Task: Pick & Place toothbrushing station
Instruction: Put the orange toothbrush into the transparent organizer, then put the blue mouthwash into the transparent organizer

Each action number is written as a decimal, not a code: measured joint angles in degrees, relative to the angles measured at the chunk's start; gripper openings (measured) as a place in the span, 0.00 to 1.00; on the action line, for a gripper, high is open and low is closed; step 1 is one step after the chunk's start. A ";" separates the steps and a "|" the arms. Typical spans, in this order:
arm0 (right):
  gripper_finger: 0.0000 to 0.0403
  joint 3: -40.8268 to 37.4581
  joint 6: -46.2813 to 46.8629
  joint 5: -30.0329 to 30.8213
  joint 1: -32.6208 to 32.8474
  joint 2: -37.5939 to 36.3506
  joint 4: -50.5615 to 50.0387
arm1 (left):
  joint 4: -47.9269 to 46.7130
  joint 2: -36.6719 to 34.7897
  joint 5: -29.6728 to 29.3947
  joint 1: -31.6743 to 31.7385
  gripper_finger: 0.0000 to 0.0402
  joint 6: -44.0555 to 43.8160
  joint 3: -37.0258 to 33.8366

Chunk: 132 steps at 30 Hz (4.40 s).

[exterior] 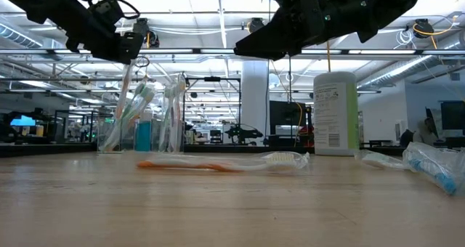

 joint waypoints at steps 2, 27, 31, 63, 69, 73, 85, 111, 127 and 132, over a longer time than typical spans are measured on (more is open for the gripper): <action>0.39 0.00 0.00 0.00 -0.02 0.00 -0.19 | 1.39 0.00 -1.18 0.00 0.03 0.29 0.00; 0.39 -0.01 0.02 0.01 0.00 0.00 -0.21 | -13.98 -0.02 14.04 0.31 0.02 -8.11 0.02; 0.39 0.00 0.04 0.02 0.00 0.00 -0.21 | -16.74 -0.01 14.12 0.31 0.01 -12.39 0.02; 0.39 -0.02 2.80 0.01 0.02 0.00 -0.21 | -27.70 -3.40 16.61 1.70 0.40 -10.55 7.09; 0.39 -0.02 2.80 0.00 0.14 0.00 -0.49 | -28.00 -4.74 18.62 1.49 0.40 -6.24 13.56; 0.39 -0.02 4.71 -0.02 0.16 0.00 -1.58 | -27.09 -4.39 25.01 1.49 0.40 -6.23 13.79; 0.39 6.45 11.74 -0.23 12.93 -0.08 -33.27 | -26.71 -0.36 33.08 1.49 0.40 -2.74 13.75; 0.39 -2.82 17.42 4.62 35.32 -0.85 -47.81 | -20.83 -0.26 33.15 1.49 0.40 -4.51 13.73; 0.39 -2.82 13.55 14.58 33.73 -2.78 -44.65 | -20.79 -0.26 33.15 1.49 0.40 -4.55 13.70; 0.39 -2.80 -5.74 14.98 33.03 -2.78 -44.61 | -20.79 -0.26 33.18 1.49 0.40 -4.53 13.70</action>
